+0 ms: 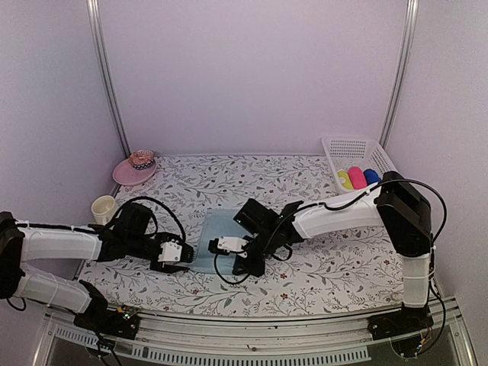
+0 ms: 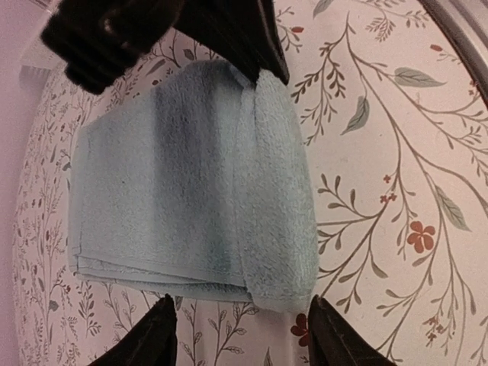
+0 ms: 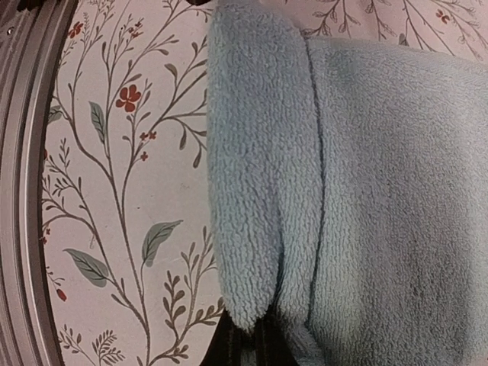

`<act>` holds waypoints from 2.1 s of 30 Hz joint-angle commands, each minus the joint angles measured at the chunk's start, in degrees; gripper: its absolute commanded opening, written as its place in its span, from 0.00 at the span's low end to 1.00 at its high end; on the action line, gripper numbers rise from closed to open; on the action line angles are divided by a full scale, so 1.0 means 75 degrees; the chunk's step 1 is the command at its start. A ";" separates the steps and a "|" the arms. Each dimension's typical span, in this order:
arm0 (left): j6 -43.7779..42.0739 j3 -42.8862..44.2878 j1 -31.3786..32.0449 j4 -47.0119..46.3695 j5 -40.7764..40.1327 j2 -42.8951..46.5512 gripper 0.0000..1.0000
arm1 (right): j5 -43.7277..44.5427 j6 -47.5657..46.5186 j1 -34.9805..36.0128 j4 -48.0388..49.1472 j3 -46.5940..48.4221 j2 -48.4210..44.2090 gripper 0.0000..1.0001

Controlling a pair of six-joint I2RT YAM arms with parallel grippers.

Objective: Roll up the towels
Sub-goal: Roll the towel at the center of the board.

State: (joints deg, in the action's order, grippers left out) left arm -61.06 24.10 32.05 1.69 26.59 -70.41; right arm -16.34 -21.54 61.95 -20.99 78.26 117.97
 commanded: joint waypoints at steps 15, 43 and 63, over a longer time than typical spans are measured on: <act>-0.1100 -0.1521 0.0992 -0.2134 -0.0749 0.0769 0.46 | -0.3518 0.1084 -0.1299 -0.2028 0.1613 0.1361 0.04; -0.1838 -0.1857 0.1544 -0.4324 -0.1880 -0.0565 0.42 | -0.4161 0.0950 -0.1778 -0.2772 0.2686 0.2141 0.03; -0.1627 -0.1531 0.1540 -0.4790 -0.2619 -0.1718 0.31 | -0.4470 0.0765 -0.1827 -0.2946 0.2890 0.2595 0.03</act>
State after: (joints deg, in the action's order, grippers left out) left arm -74.26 11.18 43.09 -34.04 8.88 -81.21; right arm -50.72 -14.44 48.69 -41.69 98.63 134.58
